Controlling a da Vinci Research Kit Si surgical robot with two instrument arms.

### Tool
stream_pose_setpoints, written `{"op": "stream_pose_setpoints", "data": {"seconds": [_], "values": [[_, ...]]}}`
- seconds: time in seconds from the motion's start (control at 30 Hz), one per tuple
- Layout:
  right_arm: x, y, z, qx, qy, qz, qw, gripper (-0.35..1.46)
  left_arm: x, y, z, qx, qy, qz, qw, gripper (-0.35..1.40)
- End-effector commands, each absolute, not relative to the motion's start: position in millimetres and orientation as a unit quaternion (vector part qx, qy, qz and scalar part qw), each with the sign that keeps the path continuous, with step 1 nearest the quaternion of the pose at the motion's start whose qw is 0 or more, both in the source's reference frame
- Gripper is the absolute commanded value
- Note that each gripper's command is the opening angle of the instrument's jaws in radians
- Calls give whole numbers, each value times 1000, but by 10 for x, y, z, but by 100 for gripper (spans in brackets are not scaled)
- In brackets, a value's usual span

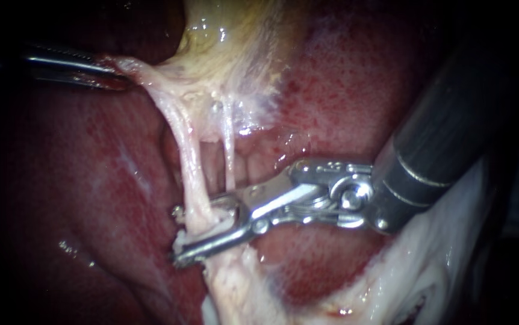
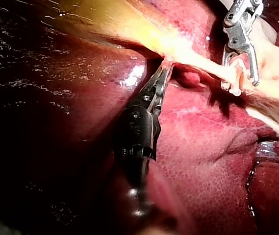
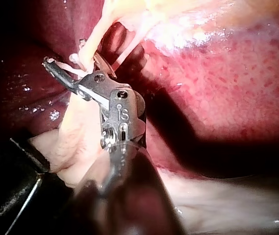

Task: Clipping second clip left tube

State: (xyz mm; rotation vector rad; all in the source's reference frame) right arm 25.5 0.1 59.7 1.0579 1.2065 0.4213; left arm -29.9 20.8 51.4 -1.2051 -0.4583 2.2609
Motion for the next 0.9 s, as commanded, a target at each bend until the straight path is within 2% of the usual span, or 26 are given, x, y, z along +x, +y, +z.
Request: {"op": "stream_pose_setpoints", "data": {"seconds": [0.03, 0.27, 0.43, 0.7, 0.9], "values": [[255, 1, 590, 473, 537, 184, 674, 50, -299, 208, 514, -446, -170, 837, 266, -35], [258, 2, 569, 491, 551, 171, 653, 46, -299, 208, 514, -446, -170, 837, 266, -35], [255, 5, 567, 493, 551, 169, 652, 38, -299, 208, 515, -446, -170, 837, 266, -35], [248, 7, 572, 494, 550, 168, 652, 4, -300, 208, 515, -446, -170, 837, 266, -35], [245, 6, 572, 501, 545, 175, 649, -29, -300, 208, 515, -446, -170, 837, 266, -35]]}}
